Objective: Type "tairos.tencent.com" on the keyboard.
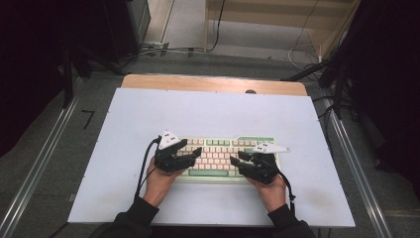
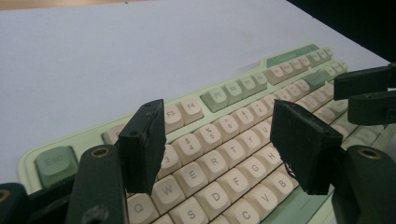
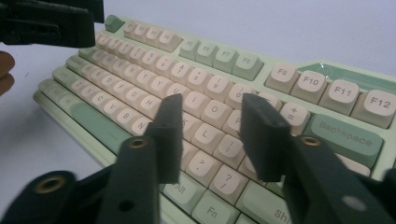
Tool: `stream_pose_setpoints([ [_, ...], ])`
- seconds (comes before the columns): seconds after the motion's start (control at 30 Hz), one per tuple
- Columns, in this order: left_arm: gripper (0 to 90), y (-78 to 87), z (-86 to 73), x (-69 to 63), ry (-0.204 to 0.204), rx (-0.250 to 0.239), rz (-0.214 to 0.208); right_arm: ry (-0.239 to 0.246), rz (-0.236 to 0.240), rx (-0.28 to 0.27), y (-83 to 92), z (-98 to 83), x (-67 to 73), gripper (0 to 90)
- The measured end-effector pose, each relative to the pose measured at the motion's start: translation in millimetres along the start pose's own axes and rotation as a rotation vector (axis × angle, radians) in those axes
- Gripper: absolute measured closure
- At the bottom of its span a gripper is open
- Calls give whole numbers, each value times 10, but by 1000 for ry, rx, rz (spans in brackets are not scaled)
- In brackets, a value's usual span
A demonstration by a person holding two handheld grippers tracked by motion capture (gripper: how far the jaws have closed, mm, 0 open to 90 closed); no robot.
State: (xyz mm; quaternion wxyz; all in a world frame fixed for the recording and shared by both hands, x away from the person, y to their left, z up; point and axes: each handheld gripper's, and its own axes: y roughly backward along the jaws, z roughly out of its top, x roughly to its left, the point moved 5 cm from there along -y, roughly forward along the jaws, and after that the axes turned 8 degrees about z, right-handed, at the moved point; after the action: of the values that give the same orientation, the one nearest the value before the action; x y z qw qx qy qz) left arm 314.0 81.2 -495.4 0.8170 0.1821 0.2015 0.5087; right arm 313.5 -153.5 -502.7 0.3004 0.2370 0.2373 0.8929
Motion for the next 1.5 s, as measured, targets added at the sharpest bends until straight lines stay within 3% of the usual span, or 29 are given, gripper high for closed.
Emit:
stream_pose_setpoints([
  [0.17,373,64,-4,65,20,-11,14,28,13,14,-28,6,47,814],
  [0.27,372,95,-8,102,25,-14,21,38,15,28,-41,9,62,874],
  [0.53,373,122,-21,166,37,-14,37,47,10,61,-64,-8,83,875],
  [1.5,374,113,-39,180,37,-5,44,35,6,133,-136,-125,48,875],
])
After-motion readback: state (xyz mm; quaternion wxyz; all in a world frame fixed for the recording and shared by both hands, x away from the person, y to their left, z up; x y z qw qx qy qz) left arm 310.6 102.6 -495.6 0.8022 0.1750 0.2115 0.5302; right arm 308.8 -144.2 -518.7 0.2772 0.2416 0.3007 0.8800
